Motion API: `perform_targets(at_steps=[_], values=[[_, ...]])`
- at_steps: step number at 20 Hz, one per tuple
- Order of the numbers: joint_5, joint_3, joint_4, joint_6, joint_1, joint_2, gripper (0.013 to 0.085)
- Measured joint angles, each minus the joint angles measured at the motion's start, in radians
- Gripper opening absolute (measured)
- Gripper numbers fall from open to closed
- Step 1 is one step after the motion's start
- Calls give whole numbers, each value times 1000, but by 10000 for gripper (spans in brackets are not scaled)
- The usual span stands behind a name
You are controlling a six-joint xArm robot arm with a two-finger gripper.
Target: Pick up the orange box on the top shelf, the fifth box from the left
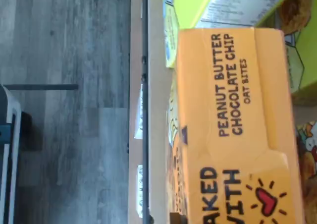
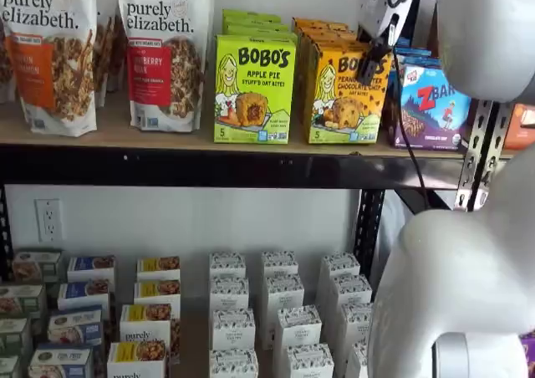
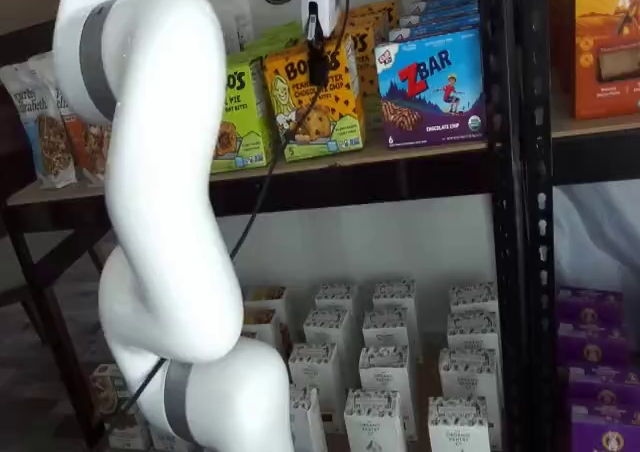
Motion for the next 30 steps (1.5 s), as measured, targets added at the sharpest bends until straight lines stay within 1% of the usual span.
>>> perform_targets(at_steps=[5, 11, 14, 20, 26, 30], values=[[59, -7, -21, 14, 10, -25, 410], [87, 49, -58, 19, 22, -91, 410], [98, 95, -80, 16, 23, -133, 410], [107, 193, -110, -1, 13, -221, 410], [113, 323, -139, -34, -13, -337, 410], [114, 389, -148, -61, -38, -398, 410]])
